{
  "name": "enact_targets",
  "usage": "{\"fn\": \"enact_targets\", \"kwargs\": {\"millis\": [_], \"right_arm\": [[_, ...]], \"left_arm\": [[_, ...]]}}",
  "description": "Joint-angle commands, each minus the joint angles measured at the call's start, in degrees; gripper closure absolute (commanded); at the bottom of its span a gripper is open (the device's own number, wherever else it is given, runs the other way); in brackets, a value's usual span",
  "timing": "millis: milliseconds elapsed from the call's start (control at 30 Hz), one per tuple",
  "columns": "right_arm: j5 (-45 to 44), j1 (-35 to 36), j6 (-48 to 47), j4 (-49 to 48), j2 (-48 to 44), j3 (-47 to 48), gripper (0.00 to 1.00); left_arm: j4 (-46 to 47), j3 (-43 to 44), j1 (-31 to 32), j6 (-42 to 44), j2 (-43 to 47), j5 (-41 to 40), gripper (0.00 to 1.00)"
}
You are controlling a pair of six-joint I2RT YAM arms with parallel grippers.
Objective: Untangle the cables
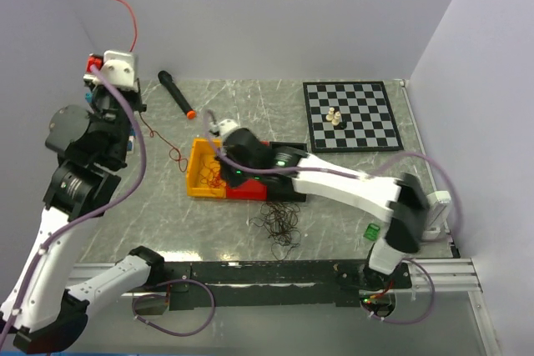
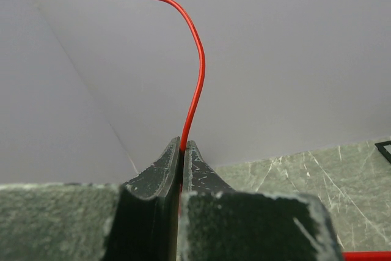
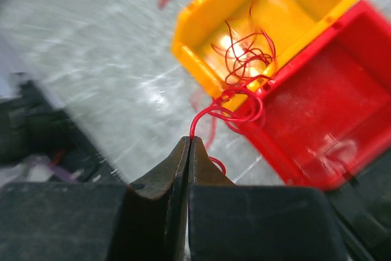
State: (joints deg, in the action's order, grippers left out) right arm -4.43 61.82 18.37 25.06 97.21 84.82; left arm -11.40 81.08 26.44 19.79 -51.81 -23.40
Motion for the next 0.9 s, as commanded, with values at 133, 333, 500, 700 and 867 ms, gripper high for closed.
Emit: {"fn": "enact_targets", "kwargs": {"millis": [133,333,500,700,867], "right_arm": [[6.52,-0.3,-0.35,-8.09,-24.24,-12.21,1.0],[11.54,-0.3,0.08,-8.54,-34.71,-13.36,1.0],[11.99,-0.3,0.26,-5.99,-38.84,-13.62,1.0],[10.58,-0.47,1.23,-4.58,-40.52,-20.37,1.0],[9.18,-0.39,2.28,-3.26,-37.18,-27.06,1.0]], "left_arm": [[2.43,4.79,-0.24,-1.07,-4.52,3.62,0.92],[2.87,6.28,-0.24,-1.42,-7.07,5.46,0.91],[1.91,8.65,-0.24,-2.3,-8.57,8.45,0.9],[-1.43,11.2,-0.07,-4.23,-10.5,14.87,0.89],[1.46,10.95,-0.16,-3.71,-9.98,10.66,0.93]]}}
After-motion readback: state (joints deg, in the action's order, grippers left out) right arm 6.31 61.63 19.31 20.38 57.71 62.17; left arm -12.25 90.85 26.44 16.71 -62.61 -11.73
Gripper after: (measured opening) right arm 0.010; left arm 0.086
